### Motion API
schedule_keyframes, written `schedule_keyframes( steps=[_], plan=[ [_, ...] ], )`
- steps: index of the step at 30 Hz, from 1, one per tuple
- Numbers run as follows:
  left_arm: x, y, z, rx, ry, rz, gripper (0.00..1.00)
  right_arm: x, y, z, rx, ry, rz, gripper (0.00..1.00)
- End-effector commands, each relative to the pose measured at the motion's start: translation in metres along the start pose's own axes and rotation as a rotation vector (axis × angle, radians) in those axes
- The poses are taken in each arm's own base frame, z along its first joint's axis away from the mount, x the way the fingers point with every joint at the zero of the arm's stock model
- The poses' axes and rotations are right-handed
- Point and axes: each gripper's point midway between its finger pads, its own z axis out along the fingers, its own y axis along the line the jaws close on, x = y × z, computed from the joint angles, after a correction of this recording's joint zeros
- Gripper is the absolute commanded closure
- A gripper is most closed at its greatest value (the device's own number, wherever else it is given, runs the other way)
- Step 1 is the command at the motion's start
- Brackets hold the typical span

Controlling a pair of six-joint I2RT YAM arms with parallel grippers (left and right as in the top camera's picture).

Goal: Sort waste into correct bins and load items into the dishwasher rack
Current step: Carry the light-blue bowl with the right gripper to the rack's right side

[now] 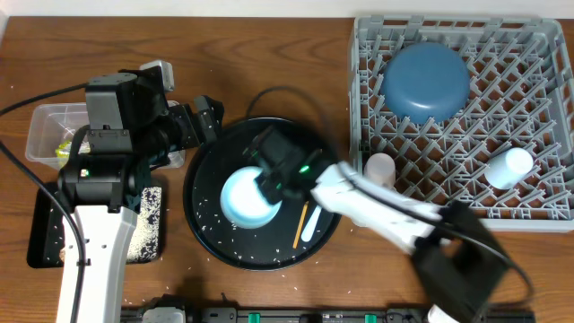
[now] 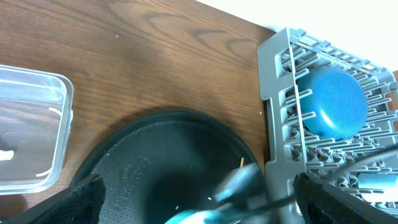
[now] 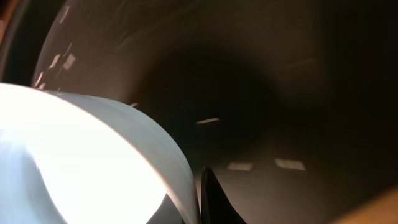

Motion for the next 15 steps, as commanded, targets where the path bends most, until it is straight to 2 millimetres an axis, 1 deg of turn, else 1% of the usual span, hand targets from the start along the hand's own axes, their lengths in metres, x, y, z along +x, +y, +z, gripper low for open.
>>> schedule_keyframes(
  steps=[1,2,4,5,7,10,12,14,15],
  plan=[
    [-0.009,-0.006,-0.007,0.015,-0.026,0.013,0.02,-0.048,-0.075,-0.077,0.267,-0.211,0.102,0.99],
    [-0.009,-0.006,-0.007,0.015,-0.026,0.013,0.02,-0.051,-0.099,-0.097,0.349,-0.241,0.118,0.99],
    [-0.009,-0.006,-0.007,0.015,-0.026,0.013,0.02,-0.053,-0.140,-0.134,0.494,-0.289,0.147,0.99],
    [-0.009,-0.006,-0.007,0.015,-0.026,0.013,0.02,-0.054,-0.166,-0.159,0.587,-0.319,0.160,0.99],
    [-0.009,-0.006,-0.007,0.015,-0.026,0.013,0.02,-0.053,-0.203,-0.198,0.721,-0.364,0.183,0.99],
    [-0.009,-0.006,-0.007,0.015,-0.026,0.013,0.02,-0.051,-0.271,-0.268,0.961,-0.443,0.230,0.99],
    [-0.009,-0.006,-0.007,0.016,-0.026,0.013,0.02,-0.047,-0.306,-0.303,1.090,-0.468,0.244,0.99],
    [-0.009,-0.006,-0.007,0.015,-0.026,0.013,0.02,-0.039,-0.344,-0.340,1.238,-0.479,0.269,0.99],
    [-0.009,-0.006,-0.007,0.015,-0.026,0.013,0.02,-0.034,-0.362,-0.355,1.298,-0.484,0.284,0.99]
  ],
)
